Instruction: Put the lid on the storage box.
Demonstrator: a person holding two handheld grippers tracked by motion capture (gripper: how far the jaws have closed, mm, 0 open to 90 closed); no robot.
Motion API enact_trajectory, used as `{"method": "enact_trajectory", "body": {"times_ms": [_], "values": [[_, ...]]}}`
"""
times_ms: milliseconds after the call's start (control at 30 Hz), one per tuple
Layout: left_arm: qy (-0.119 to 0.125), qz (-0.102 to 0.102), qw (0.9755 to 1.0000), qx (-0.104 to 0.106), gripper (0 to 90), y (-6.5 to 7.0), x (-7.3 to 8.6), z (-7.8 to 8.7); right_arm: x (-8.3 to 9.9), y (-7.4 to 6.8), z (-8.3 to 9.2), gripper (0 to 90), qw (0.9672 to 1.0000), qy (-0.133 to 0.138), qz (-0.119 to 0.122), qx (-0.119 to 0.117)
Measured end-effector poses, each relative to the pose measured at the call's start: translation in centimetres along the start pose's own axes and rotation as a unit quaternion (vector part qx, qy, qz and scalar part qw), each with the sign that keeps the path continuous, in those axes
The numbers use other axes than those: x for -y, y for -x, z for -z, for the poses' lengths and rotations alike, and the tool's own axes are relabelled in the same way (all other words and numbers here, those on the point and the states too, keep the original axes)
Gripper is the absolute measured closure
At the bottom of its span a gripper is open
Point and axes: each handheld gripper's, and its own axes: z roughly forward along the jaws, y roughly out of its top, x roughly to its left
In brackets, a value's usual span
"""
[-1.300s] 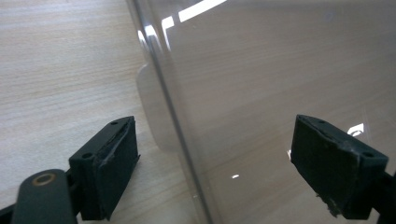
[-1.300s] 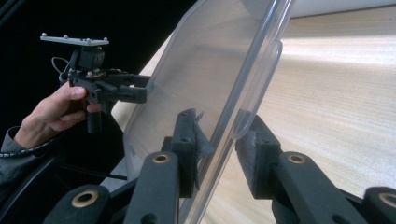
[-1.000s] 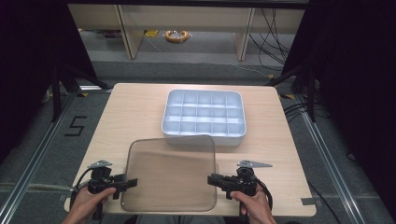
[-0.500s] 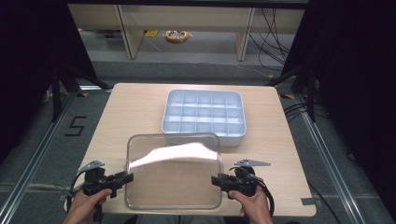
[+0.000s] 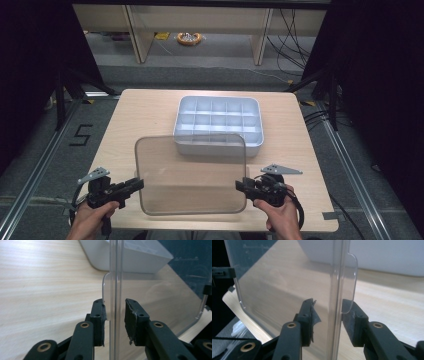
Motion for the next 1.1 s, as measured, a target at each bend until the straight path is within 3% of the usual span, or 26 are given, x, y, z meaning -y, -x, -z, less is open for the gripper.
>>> {"method": "enact_trajectory", "body": {"times_ms": [67, 100, 133, 200, 333, 367, 400, 433, 467, 500, 533, 567, 633, 733, 1067, 1100], "values": [[-0.002, -0.002, 1.0000, -0.001, 69.1, 0.2, -0.4, -0.1, -0.7, 0.3, 0.5, 62.6, 1.0000, 0.009, -0.003, 0.001], [0.002, -0.011, 0.9999, -0.001, 69.1, 0.9, -1.5, -0.5, -1.1, 0.3, 0.8, 62.5, 0.9998, 0.011, -0.016, 0.004], [0.001, -0.015, 0.9999, 0.000, 69.1, 1.2, -2.2, -0.8, -1.7, 0.8, 1.1, 62.2, 0.9997, 0.022, -0.006, 0.008], [0.008, -0.018, 0.9998, 0.006, 69.1, 1.6, -3.2, -1.4, -2.7, 1.2, 1.6, 61.4, 0.9994, 0.030, -0.009, 0.011], [0.001, -0.022, 0.9997, 0.003, 68.9, 2.5, -5.9, -3.4, -5.1, 2.4, 2.3, 60.0, 0.9982, 0.048, -0.024, 0.026], [-0.002, -0.024, 0.9997, 0.000, 68.8, 2.6, -6.4, -3.8, -5.7, 2.4, 2.4, 59.6, 0.9976, 0.045, -0.041, 0.032], [-0.002, -0.024, 0.9997, 0.000, 68.8, 2.6, -6.4, -3.8, -6.1, 2.7, 2.5, 59.4, 0.9973, 0.048, -0.042, 0.036], [-0.005, -0.026, 0.9997, 0.001, 68.8, 2.8, -7.7, -4.9, -6.8, 3.4, 2.5, 59.0, 0.9973, 0.053, -0.027, 0.044], [-0.007, -0.026, 0.9996, -0.004, 68.7, 3.0, -8.2, -5.3, -7.4, 3.5, 2.5, 58.7, 0.9968, 0.050, -0.042, 0.046], [-0.007, -0.032, 0.9995, -0.006, 68.3, 2.9, -8.5, -5.8, -7.8, 4.0, 2.4, 58.4, 0.9969, 0.054, -0.030, 0.050], [-0.010, -0.027, 0.9996, -0.006, 68.0, 2.9, -9.0, -6.2, -8.2, 3.9, 2.5, 58.4, 0.9964, 0.049, -0.047, 0.050], [-0.015, -0.024, 0.9996, -0.007, 67.9, 2.8, -9.3, -6.6, -8.6, 4.1, 2.4, 58.3, 0.9961, 0.046, -0.050, 0.057], [-0.018, -0.021, 0.9996, -0.009, 67.5, 2.7, -10.0, -7.3, -9.4, 4.9, 2.2, 58.3, 0.9965, 0.049, -0.032, 0.060], [-0.018, -0.019, 0.9996, -0.009, 67.5, 2.6, -11.1, -8.1, -10.3, 5.3, 1.9, 57.9, 0.9954, 0.044, -0.057, 0.063], [-0.021, -0.009, 0.9995, -0.020, 66.5, 1.9, -13.8, -10.1, -12.5, 7.0, 0.7, 57.3, 0.9952, 0.041, -0.061, 0.065], [-0.024, -0.009, 0.9994, -0.022, 66.5, 1.9, -14.0, -10.3, -12.7, 6.8, 0.6, 57.0, 0.9938, 0.039, -0.080, 0.066]]}}
